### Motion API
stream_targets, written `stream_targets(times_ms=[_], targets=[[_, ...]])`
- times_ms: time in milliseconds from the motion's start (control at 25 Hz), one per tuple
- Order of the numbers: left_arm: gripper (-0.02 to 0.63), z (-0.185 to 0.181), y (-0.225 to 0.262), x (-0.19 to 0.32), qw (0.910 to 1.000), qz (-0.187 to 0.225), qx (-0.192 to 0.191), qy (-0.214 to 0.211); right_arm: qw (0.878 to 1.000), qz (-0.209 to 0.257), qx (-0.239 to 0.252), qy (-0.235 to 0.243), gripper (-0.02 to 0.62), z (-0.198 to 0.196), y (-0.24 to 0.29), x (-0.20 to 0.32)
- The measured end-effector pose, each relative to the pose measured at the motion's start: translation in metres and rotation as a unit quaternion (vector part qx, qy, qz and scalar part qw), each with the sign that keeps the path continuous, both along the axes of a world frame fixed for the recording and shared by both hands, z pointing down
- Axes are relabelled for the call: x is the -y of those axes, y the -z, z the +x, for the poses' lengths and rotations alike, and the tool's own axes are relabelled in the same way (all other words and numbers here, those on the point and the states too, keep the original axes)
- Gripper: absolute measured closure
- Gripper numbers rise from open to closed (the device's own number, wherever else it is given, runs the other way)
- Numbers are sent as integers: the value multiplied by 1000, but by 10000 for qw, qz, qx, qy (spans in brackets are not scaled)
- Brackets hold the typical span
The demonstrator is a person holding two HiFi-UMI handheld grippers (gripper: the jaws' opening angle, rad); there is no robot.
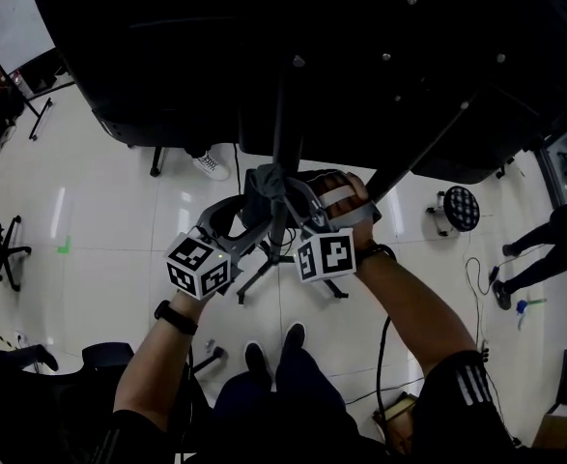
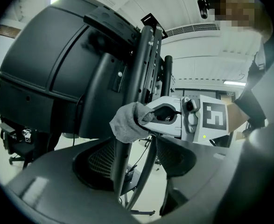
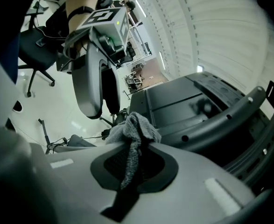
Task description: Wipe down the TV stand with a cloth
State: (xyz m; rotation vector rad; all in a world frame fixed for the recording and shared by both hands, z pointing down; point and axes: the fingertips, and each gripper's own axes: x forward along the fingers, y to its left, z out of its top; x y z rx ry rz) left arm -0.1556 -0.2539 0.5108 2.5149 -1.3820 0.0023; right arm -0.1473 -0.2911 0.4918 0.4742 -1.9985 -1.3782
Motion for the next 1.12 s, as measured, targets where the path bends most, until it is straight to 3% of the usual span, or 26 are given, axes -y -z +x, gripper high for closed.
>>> stream_targets(times_ms=[960,1120], targets=[[301,4,-227,-1,9927,-1191,-87,-138,9894,-1087,-945,-177,578,0,-262,-4],[298,4,-263,4,9901,-1382,-246,-65,9853,-1307,-1070,-265,578,1,-307,-2]])
